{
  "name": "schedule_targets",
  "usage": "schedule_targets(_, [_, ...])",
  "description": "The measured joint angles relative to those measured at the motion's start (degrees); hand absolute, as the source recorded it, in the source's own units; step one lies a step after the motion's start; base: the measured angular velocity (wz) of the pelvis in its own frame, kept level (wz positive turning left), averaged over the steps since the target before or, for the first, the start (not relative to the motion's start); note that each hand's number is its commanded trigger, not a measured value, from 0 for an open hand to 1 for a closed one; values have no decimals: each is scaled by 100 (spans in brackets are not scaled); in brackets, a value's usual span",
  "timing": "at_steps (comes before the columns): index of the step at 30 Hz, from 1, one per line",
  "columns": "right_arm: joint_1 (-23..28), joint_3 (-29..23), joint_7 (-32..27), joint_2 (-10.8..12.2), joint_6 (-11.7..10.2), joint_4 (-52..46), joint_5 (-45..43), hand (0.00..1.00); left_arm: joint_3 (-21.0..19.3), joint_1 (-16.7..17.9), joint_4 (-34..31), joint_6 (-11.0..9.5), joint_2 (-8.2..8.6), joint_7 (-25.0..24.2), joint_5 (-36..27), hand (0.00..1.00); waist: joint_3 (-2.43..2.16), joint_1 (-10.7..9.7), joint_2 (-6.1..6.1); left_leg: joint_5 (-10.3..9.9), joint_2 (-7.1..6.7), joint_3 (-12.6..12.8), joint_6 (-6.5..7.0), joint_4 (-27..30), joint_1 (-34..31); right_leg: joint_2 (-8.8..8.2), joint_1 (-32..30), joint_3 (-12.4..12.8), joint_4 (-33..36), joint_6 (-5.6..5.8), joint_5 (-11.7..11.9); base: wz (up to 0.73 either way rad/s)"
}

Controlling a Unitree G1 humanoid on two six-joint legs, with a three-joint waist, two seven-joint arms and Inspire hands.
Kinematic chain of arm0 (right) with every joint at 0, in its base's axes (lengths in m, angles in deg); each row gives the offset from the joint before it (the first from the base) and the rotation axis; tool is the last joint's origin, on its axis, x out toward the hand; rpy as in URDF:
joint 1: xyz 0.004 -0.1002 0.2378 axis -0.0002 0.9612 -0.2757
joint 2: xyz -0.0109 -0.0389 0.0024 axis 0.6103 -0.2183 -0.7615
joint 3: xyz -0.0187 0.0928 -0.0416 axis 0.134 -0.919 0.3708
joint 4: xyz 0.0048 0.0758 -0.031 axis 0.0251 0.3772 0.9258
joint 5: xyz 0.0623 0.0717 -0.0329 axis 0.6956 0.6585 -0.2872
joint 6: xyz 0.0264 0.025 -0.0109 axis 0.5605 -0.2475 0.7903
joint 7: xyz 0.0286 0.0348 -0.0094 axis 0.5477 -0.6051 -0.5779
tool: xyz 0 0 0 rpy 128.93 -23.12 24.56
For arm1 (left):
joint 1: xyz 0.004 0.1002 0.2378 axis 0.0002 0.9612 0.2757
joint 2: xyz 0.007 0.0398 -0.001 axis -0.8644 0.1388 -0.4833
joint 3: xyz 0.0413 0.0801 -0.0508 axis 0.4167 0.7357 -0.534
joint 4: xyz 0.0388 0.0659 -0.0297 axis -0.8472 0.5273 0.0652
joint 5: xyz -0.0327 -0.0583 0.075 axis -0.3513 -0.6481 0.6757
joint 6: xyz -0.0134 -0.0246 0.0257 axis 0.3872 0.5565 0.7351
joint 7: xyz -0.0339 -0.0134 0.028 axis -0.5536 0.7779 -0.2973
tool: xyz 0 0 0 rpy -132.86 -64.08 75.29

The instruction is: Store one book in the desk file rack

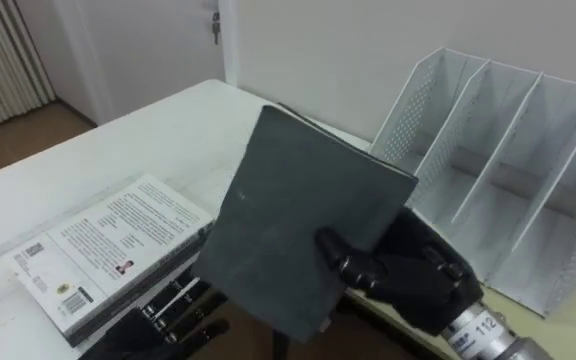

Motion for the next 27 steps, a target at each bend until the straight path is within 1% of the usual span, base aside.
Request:
schedule_targets(1, [-63, -94, -113, 1, -32, -59, -162, 100, -1, 117, 3, -56, 23, 65, 96, 0, 6, -32, -1, 0, -4, 0, 0, -22, 11, 5, -20, 17, 12, 0, 0, -6])
schedule_targets(2, [-92, -142, -176, 1, -68, -82, -219, 100, 0, 163, 11, -75, 38, 74, 155, 0, 7, -40, -2, 0, -4, 5, 0, -27, 12, 8, -54, 21, 16, 0, 0, -10])
schedule_targets(3, [-147, -210, -289, 1, -142, -143, -359, 100, 0, 241, 41, -126, 73, 79, 250, 0, 7, -61, -2, 0, -4, 12, 0, -36, 11, 14, -85, 26, 15, 0, 0, -6])
schedule_targets(4, [-227, -243, -402, 2, -215, -156, -408, 100, 4, 330, 55, -179, 93, 125, 305, 0, 8, -156, -5, 0, -4, 11, 0, -46, 12, 17, -80, 24, 15, 0, 0, 0])
schedule_targets(5, [-281, -255, -445, 3, -241, -157, -437, 100, 9, 371, 72, -226, 101, 155, 353, 0, 8, -176, -4, 0, -5, 13, 0, -53, 16, 13, -75, 18, 16, 0, 0, 0])
schedule_targets(7, [-554, -346, -696, 5, -295, -157, -704, 100, 31, 363, 509, -400, 184, 268, 579, 0, 20, -222, 24, 0, -13, 13, 0, -56, 16, 13, -75, 4, 14, 0, 1, -2])
schedule_targets(10, [-737, -410, -1139, 2, -454, -159, -815, 100, 51, 420, 1056, -455, 289, 559, 626, 0, 25, -235, 1, 0, -11, 11, 0, -63, -2, 16, -77, -12, -14, -2, -1, 0])
schedule_targets(11, [-809, -422, -1297, 3, -500, -169, -848, 100, 93, 463, 1196, -456, 295, 670, 629, 0, 25, -263, 0, 0, -12, 11, 0, -64, -18, 15, -73, -13, -17, -2, -1, 0])
schedule_targets(14, [-943, -450, -1598, 11, -507, -208, -1027, 100, 110, 603, 1288, -492, 304, 717, 712, 0, 25, -286, -1, 0, -17, 9, 0, -68, -34, 10, -79, -22, -28, -2, -1, 1])
schedule_targets(16, [-1060, -479, -1940, 9, -525, -305, -1427, 100, 108, 584, 1589, -630, 332, 745, 1083, 0, 22, -284, 5, 0, -16, 13, 0, -83, -21, 16, -46, -27, -72, -2, -1, 0])
schedule_targets(18, [-1148, -482, -2188, 8, -603, -310, -1791, 100, 110, 587, 1850, -649, 345, 830, 1270, 0, 22, -287, 3, 0, -15, 25, 0, -84, 26, 21, 6, -22, -96, -2, -1, -2])
schedule_targets(20, [-1242, -519, -2455, 5, -662, -310, -1988, 100, 108, 601, 2089, -686, 400, 943, 1272, 0, 22, -278, 3, 0, -12, 99, 0, -81, 40, 26, -2, 9, -109, -2, -1, -5])
schedule_targets(22, [-1284, -571, -2850, 1, -800, -311, -2189, 100, 109, 605, 2357, -736, 445, 1025, 1286, 0, 19, -298, -3, 0, -11, 108, 0, -81, 39, 33, 9, 15, -170, 1, 1, 2])
schedule_targets(23, [-1287, -586, -2949, 1, -829, -322, -2258, 100, 109, 602, 2417, -769, 457, 1061, 1336, 0, 13, -303, -3, 0, -11, 109, 0, -82, 33, 36, 11, 17, -189, 5, 7, 3])
schedule_targets(24, [-1299, -613, -3133, 1, -835, -385, -2466, 100, 108, 596, 2549, -835, 476, 1115, 1385, 0, 12, -304, -3, 0, -12, 109, 0, -83, 30, 34, 8, 8, -190, 5, 7, 0])
schedule_targets(25, [-1365, -627, -3314, 2, -836, -404, -2747, 100, 103, 610, 2836, -953, 498, 1164, 1416, 0, 8, -290, 3, 0, -12, 109, 0, -83, 27, 35, 9, 4, -192, 5, 7, 0])
schedule_targets(26, [-1413, -627, -3423, 3, -840, -403, -2878, 100, 88, 588, 2998, -1004, 499, 1188, 1485, 0, 7, -290, 4, 0, -12, 109, 0, -83, 27, 35, 8, 2, -193, 5, 7, 0])
schedule_targets(27, [-1511, -637, -3665, 2, -856, -403, -2988, 100, 25, 570, 3213, -1079, 506, 1249, 1501, 0, 7, -306, 1, 0, -11, 108, 0, -86, 20, 35, 4, -14, -196, 4, 7, 0])
